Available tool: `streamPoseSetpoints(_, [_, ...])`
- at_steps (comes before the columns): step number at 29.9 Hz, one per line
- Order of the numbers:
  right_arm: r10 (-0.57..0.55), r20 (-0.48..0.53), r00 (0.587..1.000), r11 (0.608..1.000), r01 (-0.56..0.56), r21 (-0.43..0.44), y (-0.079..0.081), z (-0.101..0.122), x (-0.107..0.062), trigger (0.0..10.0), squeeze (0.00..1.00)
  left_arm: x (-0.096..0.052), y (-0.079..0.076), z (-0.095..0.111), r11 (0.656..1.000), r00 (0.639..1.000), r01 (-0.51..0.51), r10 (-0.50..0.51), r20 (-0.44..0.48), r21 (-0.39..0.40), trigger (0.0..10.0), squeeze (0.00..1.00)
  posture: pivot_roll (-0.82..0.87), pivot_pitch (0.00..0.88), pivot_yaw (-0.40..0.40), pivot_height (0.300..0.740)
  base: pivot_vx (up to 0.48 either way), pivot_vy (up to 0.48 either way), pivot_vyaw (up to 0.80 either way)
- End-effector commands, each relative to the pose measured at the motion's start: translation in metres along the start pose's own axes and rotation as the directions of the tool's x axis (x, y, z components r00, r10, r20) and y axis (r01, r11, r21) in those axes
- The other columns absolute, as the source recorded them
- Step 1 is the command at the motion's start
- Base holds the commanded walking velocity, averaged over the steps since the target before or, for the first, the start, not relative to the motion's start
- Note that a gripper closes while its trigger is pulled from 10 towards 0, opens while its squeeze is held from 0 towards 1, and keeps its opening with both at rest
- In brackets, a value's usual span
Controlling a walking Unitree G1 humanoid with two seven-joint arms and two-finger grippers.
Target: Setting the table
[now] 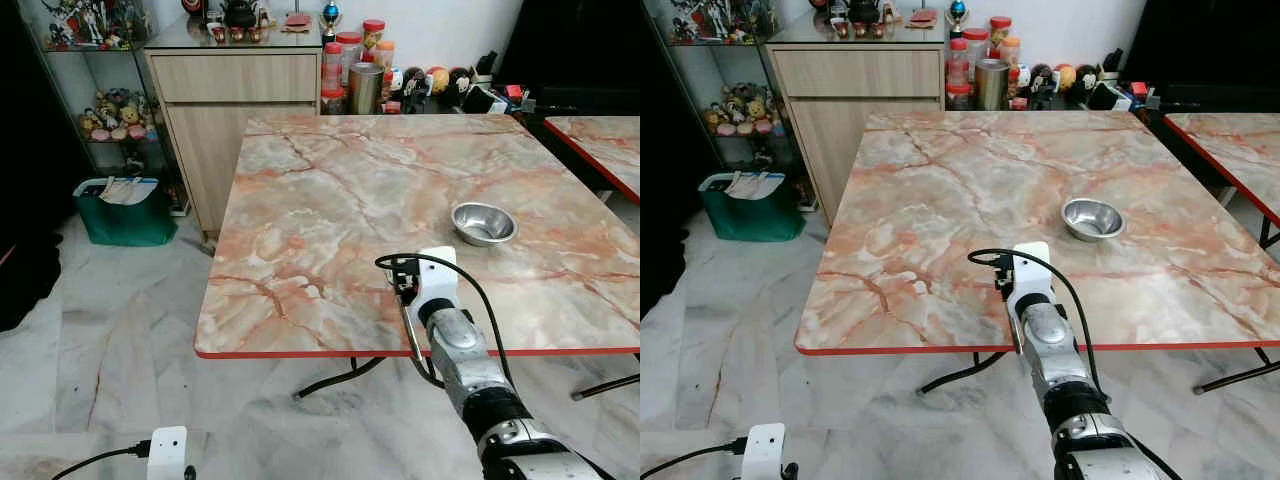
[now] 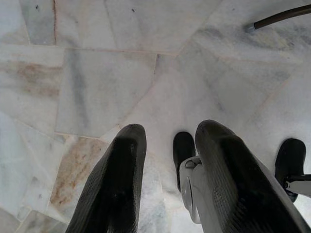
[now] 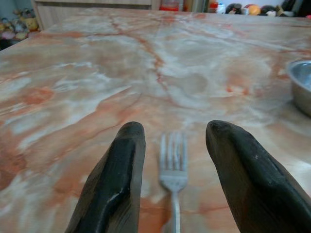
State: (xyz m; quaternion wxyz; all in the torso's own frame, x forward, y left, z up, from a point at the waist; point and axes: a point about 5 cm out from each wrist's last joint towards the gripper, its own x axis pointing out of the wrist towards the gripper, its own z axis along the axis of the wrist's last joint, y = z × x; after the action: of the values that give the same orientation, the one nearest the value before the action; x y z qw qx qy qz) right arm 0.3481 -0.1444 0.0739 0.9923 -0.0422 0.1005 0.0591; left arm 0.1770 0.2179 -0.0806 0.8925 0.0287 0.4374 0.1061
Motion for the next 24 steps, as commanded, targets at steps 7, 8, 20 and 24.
streamPoseSetpoints(7, [0.01,-0.045,0.999,1.0,-0.009,0.011,0.01,-0.01,0.0,10.0,0.0,0.0,0.0,-0.002,1.0,1.0,0.004,-0.004,-0.012,0.021,10.0,0.0,0.01,0.0,-0.021,0.74,0.0,0.0,0.0])
streamPoseSetpoints(8, [0.013,-0.051,0.999,1.0,-0.013,0.013,0.011,-0.011,0.0,10.0,0.0,0.0,0.0,-0.002,1.0,1.0,0.005,-0.004,-0.012,0.023,10.0,0.0,0.01,0.0,-0.021,0.74,0.0,0.0,0.0])
streamPoseSetpoints(20, [-0.043,-0.07,0.997,0.998,0.046,0.048,-0.002,-0.009,0.003,10.0,1.0,-0.001,0.003,-0.005,1.0,1.0,-0.002,0.002,-0.018,0.019,10.0,0.0,0.02,0.0,-0.022,0.74,0.0,0.0,0.0])
streamPoseSetpoints(24, [-0.052,-0.07,0.996,0.998,0.054,0.029,-0.003,-0.007,0.004,10.0,0.0,-0.001,0.004,-0.005,1.0,1.0,-0.005,0.005,-0.02,0.014,10.0,0.0,0.02,0.0,-0.023,0.74,0.0,0.0,0.0])
